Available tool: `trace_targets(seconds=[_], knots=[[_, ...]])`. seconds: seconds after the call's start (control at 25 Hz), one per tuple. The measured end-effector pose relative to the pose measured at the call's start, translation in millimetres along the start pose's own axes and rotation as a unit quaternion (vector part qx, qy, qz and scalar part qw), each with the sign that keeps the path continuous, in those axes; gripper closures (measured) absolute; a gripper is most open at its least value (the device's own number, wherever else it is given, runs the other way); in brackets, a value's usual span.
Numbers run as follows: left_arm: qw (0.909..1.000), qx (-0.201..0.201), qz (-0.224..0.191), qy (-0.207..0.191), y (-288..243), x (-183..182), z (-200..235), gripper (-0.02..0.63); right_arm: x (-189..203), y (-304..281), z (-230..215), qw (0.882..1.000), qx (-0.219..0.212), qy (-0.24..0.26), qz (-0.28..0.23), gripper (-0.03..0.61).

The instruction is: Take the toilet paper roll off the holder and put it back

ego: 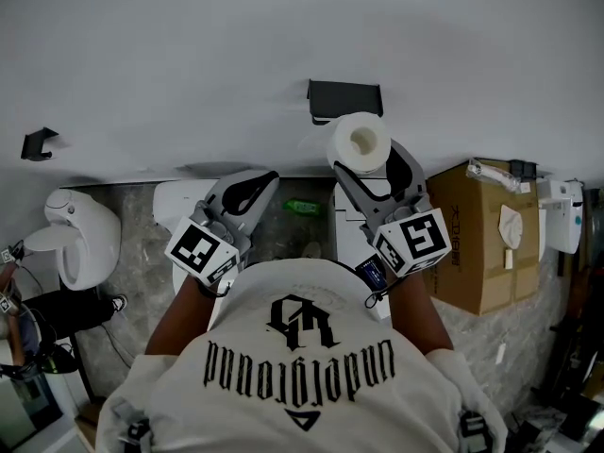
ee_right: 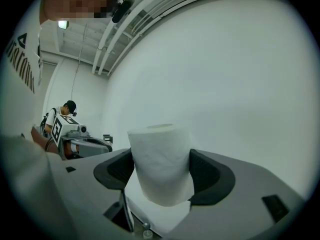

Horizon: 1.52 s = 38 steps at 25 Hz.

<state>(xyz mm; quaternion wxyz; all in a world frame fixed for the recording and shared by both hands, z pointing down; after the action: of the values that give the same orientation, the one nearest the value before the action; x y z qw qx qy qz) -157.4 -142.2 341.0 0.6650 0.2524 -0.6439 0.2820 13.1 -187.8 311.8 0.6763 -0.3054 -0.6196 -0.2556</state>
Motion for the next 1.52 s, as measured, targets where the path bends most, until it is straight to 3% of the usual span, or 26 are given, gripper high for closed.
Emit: trace_targets(seconds=[0.28, 0.68, 1.52], knots=[[0.9996, -0.027, 0.001, 0.008, -34, 6, 6, 0.601, 2, 2, -34, 1.000, -0.028, 0.008, -0.006, 0.255], [0.9994, -0.033, 0.009, 0.007, -65, 5, 7, 0.601, 3, 0, -69, 0.999, -0.038, 0.003, -0.012, 0.255], [0.9993, -0.015, 0.022, 0.027, -88, 13, 69, 0.601, 14, -71, -83, 0.999, -0.041, -0.013, 0.010, 0.255]])
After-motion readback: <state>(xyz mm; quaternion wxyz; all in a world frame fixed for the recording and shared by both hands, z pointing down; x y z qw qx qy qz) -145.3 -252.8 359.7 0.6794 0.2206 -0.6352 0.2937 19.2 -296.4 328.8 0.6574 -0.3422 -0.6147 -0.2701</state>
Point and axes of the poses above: the fingertips, and each gripper's own axes: y backward along the fingers, z to its left, x out of its underside, the point moved 4 cm from there along y, backward along the fingers, and after that the axes turned 3 degrees about -x, right-handed, at the moved point
